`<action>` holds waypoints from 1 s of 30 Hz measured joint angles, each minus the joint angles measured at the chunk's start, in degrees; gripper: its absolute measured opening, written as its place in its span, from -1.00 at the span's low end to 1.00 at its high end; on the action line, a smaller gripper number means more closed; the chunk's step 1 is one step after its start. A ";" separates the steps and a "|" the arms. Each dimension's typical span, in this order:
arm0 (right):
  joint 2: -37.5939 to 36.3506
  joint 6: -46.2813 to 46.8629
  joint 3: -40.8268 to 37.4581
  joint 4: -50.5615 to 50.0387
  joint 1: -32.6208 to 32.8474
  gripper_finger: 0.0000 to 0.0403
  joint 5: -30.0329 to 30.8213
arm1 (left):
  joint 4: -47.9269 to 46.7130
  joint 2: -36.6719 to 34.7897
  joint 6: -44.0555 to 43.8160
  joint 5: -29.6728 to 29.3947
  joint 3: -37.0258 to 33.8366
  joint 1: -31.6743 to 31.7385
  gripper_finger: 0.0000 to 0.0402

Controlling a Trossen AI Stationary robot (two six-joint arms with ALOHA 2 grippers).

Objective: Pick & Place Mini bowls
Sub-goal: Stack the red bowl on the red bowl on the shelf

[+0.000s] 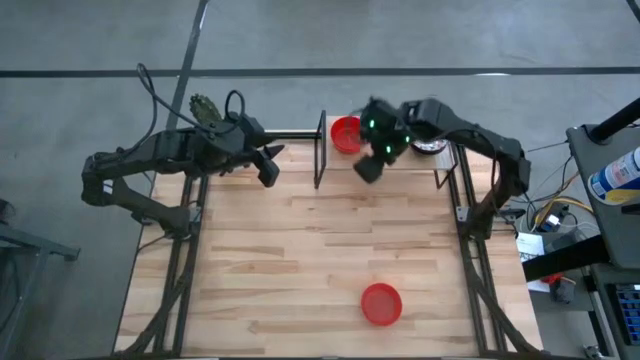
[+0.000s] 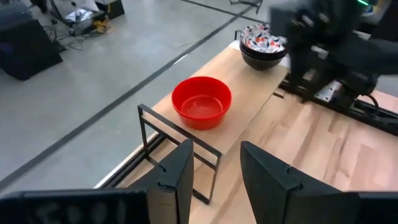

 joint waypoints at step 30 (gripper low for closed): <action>-0.63 5.55 -33.75 20.26 40.34 -0.33 1.37 | -1.82 0.10 -0.59 0.10 -1.03 -0.02 -0.37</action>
